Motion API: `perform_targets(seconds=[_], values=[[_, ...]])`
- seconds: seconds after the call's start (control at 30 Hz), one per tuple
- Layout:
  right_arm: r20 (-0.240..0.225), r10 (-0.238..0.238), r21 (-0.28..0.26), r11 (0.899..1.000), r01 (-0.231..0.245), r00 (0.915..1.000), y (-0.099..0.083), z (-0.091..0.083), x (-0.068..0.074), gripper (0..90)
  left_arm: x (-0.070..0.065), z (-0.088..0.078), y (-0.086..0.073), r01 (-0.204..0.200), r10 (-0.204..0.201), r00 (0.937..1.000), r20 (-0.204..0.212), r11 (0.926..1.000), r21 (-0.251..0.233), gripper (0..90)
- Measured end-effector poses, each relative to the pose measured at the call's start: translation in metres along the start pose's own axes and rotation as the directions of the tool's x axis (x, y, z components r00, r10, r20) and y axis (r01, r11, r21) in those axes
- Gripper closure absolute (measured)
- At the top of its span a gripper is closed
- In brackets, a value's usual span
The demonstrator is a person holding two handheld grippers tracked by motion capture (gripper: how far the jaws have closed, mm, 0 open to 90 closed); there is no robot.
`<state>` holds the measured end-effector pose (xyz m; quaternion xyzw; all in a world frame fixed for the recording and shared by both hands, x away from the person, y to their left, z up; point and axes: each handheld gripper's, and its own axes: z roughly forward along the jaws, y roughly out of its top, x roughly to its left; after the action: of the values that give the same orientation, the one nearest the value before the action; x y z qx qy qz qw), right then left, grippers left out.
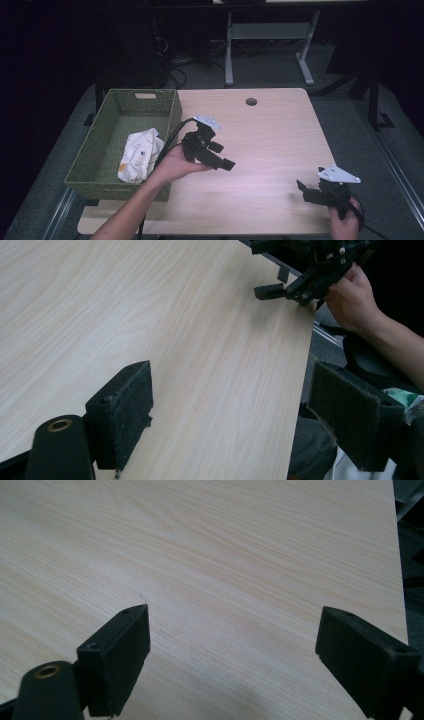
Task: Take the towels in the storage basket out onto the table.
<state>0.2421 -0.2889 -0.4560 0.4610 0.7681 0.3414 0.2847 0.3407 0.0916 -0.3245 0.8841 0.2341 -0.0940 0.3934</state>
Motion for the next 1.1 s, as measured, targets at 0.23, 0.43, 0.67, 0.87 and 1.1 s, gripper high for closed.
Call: perform_targets(seconds=[0.23,0.43,0.67,0.87,1.1], values=[[0.001,0.001,0.008,1.0,-0.001,1.0,0.0,0.001,0.001,13.9,0.011,-0.015,0.001,0.024,-0.024,0.9996,0.012,0.9994,-0.024,17.2],[-0.001,0.0,0.001,1.0,0.0,1.0,0.0,0.0,0.0,13.9,0.023,-0.03,-0.001,0.061,-0.061,0.9979,0.024,0.9974,-0.036,17.5],[-0.003,-0.002,-0.003,1.0,0.002,1.0,0.001,-0.002,0.0,13.9,0.036,-0.05,-0.006,0.113,-0.111,0.9934,0.03,0.9912,-0.07,19.1],[-0.004,-0.002,-0.005,1.0,0.002,1.0,0.0,-0.002,-0.001,13.9,0.047,-0.071,-0.017,0.156,-0.158,0.9874,-0.014,0.9847,-0.077,19.1],[-0.006,-0.009,0.001,1.0,0.009,0.9999,0.001,-0.002,0.001,13.9,0.058,-0.094,-0.029,0.202,-0.208,0.9767,-0.052,0.9738,-0.105,19.9]])
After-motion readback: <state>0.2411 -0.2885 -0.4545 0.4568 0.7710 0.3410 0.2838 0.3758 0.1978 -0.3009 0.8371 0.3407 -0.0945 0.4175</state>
